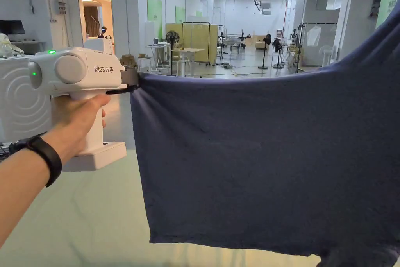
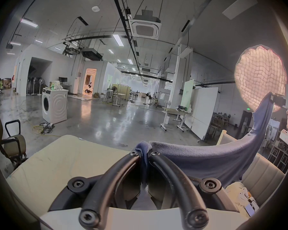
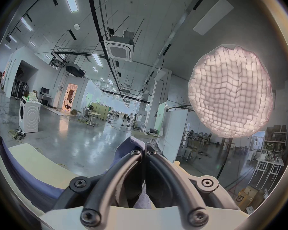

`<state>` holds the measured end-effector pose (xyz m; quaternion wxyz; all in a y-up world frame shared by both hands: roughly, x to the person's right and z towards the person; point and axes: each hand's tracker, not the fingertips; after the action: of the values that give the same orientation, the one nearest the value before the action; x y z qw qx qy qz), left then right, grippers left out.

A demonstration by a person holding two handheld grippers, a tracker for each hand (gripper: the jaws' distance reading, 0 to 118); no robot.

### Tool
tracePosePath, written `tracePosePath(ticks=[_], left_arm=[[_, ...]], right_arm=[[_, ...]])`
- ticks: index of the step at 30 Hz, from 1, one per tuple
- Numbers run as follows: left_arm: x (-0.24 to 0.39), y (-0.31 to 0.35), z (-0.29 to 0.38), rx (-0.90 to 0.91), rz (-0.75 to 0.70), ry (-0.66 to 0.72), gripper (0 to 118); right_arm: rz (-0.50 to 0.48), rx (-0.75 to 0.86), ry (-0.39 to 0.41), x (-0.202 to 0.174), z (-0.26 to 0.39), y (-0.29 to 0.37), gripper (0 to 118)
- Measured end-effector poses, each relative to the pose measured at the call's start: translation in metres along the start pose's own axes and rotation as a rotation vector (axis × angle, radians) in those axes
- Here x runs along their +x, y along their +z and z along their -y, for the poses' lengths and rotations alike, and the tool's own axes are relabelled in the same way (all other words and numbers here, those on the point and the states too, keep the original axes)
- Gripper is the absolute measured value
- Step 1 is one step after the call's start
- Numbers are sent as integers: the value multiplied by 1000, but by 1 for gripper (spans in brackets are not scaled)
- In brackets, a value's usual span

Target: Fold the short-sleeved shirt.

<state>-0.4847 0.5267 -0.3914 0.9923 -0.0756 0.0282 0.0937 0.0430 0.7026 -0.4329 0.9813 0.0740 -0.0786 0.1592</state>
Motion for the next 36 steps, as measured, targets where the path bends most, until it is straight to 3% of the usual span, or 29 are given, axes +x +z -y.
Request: tracePosePath(ticks=[5, 14, 16, 18, 20, 21, 22, 23, 25, 26, 27, 28, 30, 32, 34, 35, 36], left_arm=[[-8, -9, 40, -78, -9, -39, 7], [-10, 23, 140, -210, 40, -59, 7], [-11, 38, 159, -230, 49, -53, 7], [-11, 52, 185, -239, 100, -101, 7], [-11, 79, 214, -238, 118, -108, 7], [-11, 94, 229, -252, 156, -103, 7], [-12, 104, 242, -264, 169, -107, 7], [-12, 116, 257, -262, 159, -110, 7], [-17, 135, 285, -294, 164, -102, 7], [-19, 146, 299, -290, 176, -105, 7], [-19, 158, 313, -287, 172, -109, 7], [-20, 165, 323, -307, 178, -102, 7], [-24, 183, 347, -311, 181, -84, 7], [-32, 196, 369, -352, 148, 6, 7], [-40, 211, 384, -344, 141, 38, 7], [-44, 219, 393, -351, 141, 34, 7], [-46, 228, 400, -357, 136, 31, 7]], right_arm=[[-57, -55, -5, -8, 42, -10, 2], [-218, -127, -65, -22, 133, 59, 2], [-280, -126, -105, -20, 153, 80, 2], [-364, -251, -149, -18, 181, 107, 2], [-371, -159, -145, -8, 202, 148, 2], [-368, -211, -187, -5, 217, 166, 2], [-392, -117, -127, -8, 214, 187, 2], [-413, -190, -184, -6, 230, 208, 2], [-395, -140, -139, -1, 243, 246, 2], [-400, -207, -186, 0, 256, 264, 2], [-382, -140, -132, 2, 258, 283, 2], [-396, -223, -187, 5, 271, 301, 2], [-388, -188, -159, 11, 283, 332, 2], [-392, -351, -245, 17, 311, 366, 2], [-375, -327, -162, 22, 324, 388, 2], [-331, -505, -231, 22, 342, 405, 2], [-300, -353, -118, 25, 337, 416, 2]])
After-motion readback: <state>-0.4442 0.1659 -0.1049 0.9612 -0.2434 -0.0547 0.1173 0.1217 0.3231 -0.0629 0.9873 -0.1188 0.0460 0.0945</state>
